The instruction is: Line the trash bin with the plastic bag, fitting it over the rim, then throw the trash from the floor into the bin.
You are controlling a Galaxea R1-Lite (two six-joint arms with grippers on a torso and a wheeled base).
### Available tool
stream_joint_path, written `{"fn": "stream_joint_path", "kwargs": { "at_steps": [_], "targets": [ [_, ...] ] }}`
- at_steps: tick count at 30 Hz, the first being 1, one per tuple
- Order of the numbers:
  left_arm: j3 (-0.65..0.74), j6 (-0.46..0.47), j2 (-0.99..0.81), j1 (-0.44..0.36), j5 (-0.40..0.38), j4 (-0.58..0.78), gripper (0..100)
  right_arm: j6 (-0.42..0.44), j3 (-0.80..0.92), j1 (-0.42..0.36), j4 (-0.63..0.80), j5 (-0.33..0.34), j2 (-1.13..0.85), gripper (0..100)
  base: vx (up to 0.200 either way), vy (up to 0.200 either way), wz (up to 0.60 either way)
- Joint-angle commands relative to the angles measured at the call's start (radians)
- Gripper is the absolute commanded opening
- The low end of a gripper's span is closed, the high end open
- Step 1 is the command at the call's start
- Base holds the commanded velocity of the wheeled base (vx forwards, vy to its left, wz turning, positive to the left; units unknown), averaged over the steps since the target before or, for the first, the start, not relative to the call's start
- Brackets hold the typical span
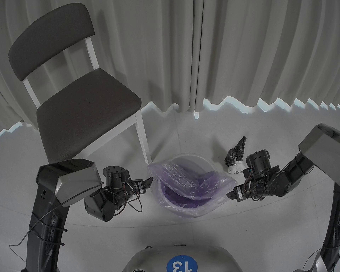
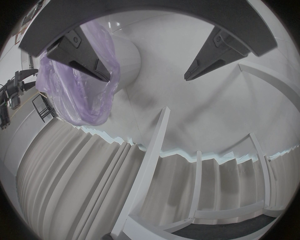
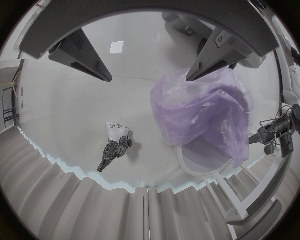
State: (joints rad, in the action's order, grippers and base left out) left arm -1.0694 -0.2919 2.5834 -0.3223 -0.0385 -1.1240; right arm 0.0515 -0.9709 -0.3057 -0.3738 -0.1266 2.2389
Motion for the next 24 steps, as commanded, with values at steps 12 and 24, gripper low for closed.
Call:
{"fn": "stream_joint_path", "kwargs": {
  "at_steps": [12, 24],
  "targets": [
    [-0.004, -0.010, 0.029, -0.017, 0.014, -0.003, 100, -0.001, -0.318, 0.071, 0.084, 0.007, 0.288, 100, 0.000, 0.000, 0.00],
    [-0.006, -0.006, 0.047, -0.024, 0.022, 0.004, 100, -0.002, -0.407, 0.065, 0.161, 0.054, 0.312, 100, 0.000, 0.000, 0.00]
  ]
}}
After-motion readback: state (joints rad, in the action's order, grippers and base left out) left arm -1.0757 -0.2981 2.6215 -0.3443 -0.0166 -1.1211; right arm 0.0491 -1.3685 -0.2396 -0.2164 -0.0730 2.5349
